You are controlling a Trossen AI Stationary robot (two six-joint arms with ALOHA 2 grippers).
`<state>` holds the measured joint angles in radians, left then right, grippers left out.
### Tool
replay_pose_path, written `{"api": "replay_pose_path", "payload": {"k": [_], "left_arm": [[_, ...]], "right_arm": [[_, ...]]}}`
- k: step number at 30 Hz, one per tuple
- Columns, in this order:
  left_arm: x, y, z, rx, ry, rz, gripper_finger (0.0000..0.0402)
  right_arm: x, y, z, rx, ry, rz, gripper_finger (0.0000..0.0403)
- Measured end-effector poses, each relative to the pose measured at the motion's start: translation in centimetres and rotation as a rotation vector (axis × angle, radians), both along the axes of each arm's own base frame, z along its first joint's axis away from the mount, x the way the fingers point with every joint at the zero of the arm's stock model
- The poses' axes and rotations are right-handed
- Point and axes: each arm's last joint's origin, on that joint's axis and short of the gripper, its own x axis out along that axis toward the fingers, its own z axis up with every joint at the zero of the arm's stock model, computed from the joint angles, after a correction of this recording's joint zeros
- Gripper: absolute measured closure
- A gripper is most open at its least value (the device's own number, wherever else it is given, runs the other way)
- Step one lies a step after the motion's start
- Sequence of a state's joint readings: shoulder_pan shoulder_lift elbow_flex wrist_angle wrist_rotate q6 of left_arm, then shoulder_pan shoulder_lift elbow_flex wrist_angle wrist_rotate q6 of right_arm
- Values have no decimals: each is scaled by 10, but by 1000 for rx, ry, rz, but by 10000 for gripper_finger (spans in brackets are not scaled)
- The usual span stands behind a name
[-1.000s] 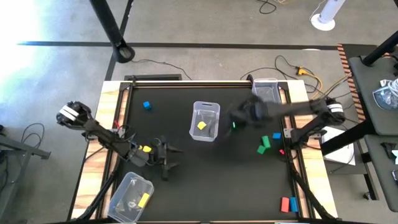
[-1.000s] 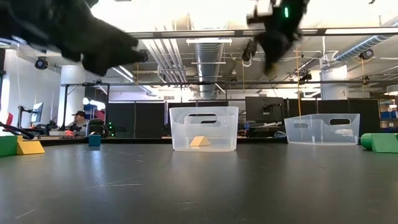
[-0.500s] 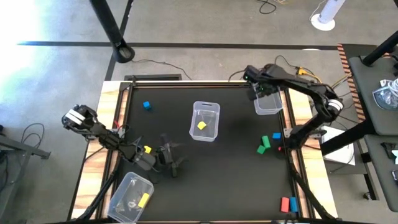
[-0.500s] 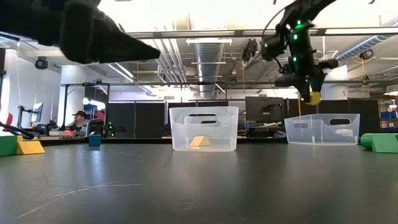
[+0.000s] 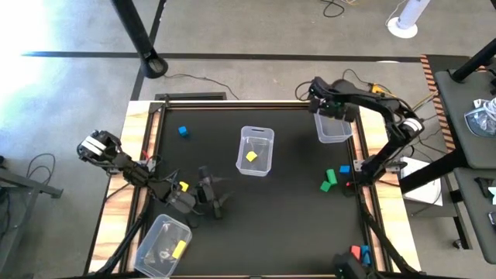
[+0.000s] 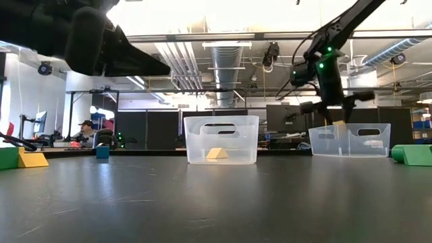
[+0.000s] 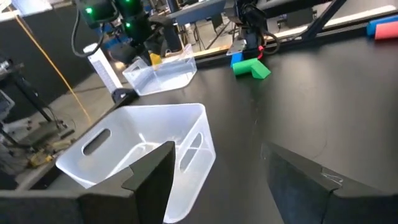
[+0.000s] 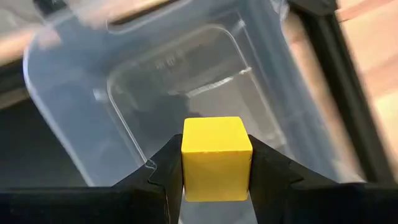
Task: Sort blocks by size
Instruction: Put the top yellow square block into the top transparent bin
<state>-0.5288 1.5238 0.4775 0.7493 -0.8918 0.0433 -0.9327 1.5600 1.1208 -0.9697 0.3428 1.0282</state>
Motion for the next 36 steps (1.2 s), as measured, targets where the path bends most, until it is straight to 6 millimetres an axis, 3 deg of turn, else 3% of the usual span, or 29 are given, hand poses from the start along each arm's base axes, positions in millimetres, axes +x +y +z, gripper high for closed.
{"api": "replay_pose_path", "payload": {"k": [5,13,20,29,36], "left_arm": [[-2,-2,-4,-51,8,-6,177],[-5,-9,-16,-109,37,-13,177],[-8,-16,-18,-144,27,-29,177],[-10,-18,-18,-145,27,-39,177],[-10,-18,-18,-145,27,-39,177]], "right_arm": [[-7,-4,-14,-50,-79,-84,273],[-19,7,-17,-122,-143,-237,273],[-24,14,-40,-134,-156,-360,273],[-23,12,-43,-194,-182,-380,271],[-24,11,-43,-203,-178,-390,234]]}}
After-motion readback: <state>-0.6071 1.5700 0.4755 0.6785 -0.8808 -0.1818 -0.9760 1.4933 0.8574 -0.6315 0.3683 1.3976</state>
